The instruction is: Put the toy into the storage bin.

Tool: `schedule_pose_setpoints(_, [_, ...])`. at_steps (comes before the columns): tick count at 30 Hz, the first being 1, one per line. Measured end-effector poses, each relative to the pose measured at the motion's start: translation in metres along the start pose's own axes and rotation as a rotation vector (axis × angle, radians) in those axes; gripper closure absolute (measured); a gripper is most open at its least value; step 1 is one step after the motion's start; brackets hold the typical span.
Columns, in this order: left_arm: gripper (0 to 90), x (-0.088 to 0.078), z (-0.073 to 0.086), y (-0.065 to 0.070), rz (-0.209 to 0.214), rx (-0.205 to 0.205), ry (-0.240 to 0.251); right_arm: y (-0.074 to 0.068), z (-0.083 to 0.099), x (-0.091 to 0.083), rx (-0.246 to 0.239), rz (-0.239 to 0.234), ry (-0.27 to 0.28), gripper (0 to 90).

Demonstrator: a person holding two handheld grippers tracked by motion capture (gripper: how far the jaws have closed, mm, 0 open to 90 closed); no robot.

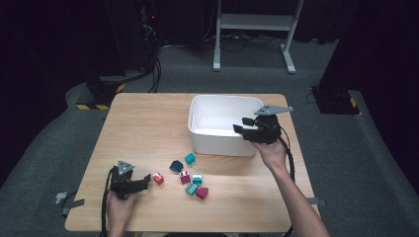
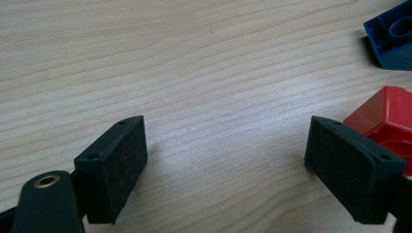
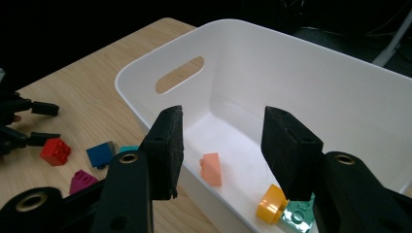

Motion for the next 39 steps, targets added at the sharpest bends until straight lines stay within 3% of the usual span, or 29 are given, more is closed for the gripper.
schedule_pose_setpoints(9, [15.5,0.000,0.000,0.000,-0.001,0.001,0.000,-0.021,0.009,-0.001,-0.018,-0.063,0.028,51.8])
schedule_pose_setpoints(18, [15.5,0.000,0.000,0.000,0.000,0.001,0.000,-0.040,0.023,0.006,-0.038,-0.104,0.009,52.3])
schedule_pose_setpoints(39, [15.5,0.000,0.000,0.000,-0.001,0.001,0.000,-0.074,0.072,0.057,-0.071,-0.210,-0.095,57.2])
Point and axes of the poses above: each handheld gripper's, and its own axes: x roughly forward along the jaws, z roughly out of its underside, y roughly to its right, the point moved 3 cm from there along x, roughly forward along the jaws, and after that the axes turned 9 degrees about -z, right-handed, at the moved point
